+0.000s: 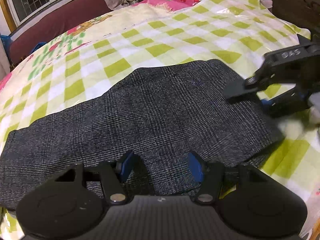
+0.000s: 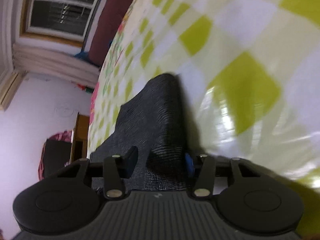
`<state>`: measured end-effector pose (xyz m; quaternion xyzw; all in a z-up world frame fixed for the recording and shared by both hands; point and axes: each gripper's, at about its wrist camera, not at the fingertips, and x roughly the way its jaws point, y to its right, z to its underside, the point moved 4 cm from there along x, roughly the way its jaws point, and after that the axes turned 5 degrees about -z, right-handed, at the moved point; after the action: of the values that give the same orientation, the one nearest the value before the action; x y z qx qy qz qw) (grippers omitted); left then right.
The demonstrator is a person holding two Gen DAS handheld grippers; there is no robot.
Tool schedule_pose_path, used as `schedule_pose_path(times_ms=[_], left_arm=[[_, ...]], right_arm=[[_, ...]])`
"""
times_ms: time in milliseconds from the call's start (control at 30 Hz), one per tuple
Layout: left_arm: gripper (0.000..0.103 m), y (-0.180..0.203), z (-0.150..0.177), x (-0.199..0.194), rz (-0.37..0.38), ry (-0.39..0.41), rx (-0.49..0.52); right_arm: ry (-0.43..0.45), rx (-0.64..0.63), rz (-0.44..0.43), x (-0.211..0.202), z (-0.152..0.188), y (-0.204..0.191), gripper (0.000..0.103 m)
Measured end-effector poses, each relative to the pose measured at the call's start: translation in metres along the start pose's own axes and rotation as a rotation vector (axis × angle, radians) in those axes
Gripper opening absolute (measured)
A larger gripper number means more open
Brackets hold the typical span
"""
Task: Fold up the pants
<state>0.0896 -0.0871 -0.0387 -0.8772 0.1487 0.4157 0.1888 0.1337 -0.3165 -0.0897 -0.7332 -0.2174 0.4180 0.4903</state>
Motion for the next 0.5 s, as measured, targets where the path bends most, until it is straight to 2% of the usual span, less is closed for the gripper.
schedule_pose_path(times_ms=[100,267,367,500], left_arm=[[0.072,0.001,-0.002,0.001,0.004,0.003,-0.001],[0.072,-0.002,0.003,0.0,0.02,0.035,-0.031],[0.072,-0.003,0.008,-0.002,0.03,0.067,-0.051],[0.072,-0.007,0.015,-0.004,0.061,0.112,-0.066]], right_arm=[[-0.014,-0.001,-0.043,0.003,0.007,-0.006,0.05],[0.088,0.098,-0.107,-0.03,0.004,0.015,0.043],[0.104,0.109,-0.092,-0.038,0.001,0.02,0.043],[0.107,0.064,-0.014,-0.04,0.001,0.017,0.04]])
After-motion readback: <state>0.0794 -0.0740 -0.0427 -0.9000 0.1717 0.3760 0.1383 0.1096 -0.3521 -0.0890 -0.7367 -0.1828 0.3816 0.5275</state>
